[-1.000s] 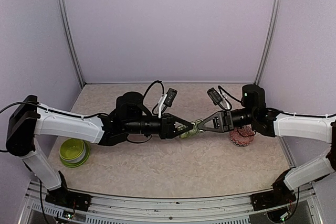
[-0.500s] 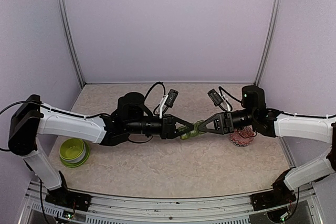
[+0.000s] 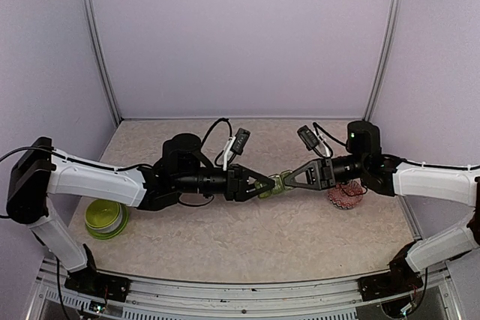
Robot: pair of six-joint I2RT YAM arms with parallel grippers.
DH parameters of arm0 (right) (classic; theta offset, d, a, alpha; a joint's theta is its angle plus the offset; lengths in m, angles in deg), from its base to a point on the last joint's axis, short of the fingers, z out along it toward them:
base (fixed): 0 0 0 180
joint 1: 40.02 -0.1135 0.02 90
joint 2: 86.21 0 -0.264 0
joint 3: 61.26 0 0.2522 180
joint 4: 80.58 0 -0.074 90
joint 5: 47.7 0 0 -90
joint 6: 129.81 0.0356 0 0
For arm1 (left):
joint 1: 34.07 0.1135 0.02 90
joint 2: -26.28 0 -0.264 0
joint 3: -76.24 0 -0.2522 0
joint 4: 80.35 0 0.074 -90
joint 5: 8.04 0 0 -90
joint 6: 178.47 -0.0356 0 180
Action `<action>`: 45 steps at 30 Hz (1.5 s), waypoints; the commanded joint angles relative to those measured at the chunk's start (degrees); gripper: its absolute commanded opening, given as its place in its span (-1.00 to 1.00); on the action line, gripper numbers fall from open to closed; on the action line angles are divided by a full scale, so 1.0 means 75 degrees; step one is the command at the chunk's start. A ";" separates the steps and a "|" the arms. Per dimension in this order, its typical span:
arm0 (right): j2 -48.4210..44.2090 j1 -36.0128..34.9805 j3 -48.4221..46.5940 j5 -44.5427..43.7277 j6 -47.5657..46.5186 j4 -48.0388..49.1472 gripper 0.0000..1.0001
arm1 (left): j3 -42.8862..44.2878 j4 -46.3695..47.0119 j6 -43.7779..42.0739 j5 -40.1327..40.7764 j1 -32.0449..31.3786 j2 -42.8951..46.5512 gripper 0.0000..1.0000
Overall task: Sort the pills into containers
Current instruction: Pass from the right arm to the left
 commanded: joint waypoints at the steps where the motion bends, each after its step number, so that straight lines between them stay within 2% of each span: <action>1: -0.0255 0.0059 0.0026 0.0131 0.0149 0.0337 -0.65 | -0.0207 0.0022 -0.0092 0.0063 0.0043 0.0329 0.15; 6: -0.0259 0.0072 0.0031 0.0136 0.0223 0.0439 -0.65 | -0.0297 0.0016 -0.0091 0.0026 0.0045 0.0420 0.08; 10: -0.0245 0.0084 0.0069 0.0142 0.0212 0.0452 -0.65 | -0.0339 0.0016 -0.0093 0.0043 0.0043 0.0477 -0.12; 12: -0.0256 0.0106 0.0083 0.0153 0.0203 0.0452 -0.65 | -0.0374 -0.0004 -0.0088 0.0082 0.0049 0.0525 -0.16; 31: -0.0287 0.0235 0.0106 0.0198 0.0317 0.0680 -0.65 | -0.0421 0.0072 0.0045 -0.0202 0.0055 0.0447 -0.08; 34: -0.0247 0.0247 0.0097 0.0213 0.0317 0.0686 -0.65 | -0.0405 0.0098 0.0058 -0.0231 0.0055 0.0434 -0.19; 40: -0.0234 0.0260 0.0095 0.0225 0.0303 0.0720 -0.63 | -0.0318 0.0063 0.0047 -0.0276 0.0056 0.0373 -0.63; 42: -0.0210 0.0260 0.0107 0.0227 0.0228 0.0701 -0.58 | -0.0251 0.0054 0.0101 -0.0270 0.0055 0.0315 -0.79; 45: -0.0173 0.0260 0.0126 0.0277 0.0037 0.0687 -0.45 | -0.0183 0.0137 0.0232 -0.0299 0.0055 0.0223 -0.86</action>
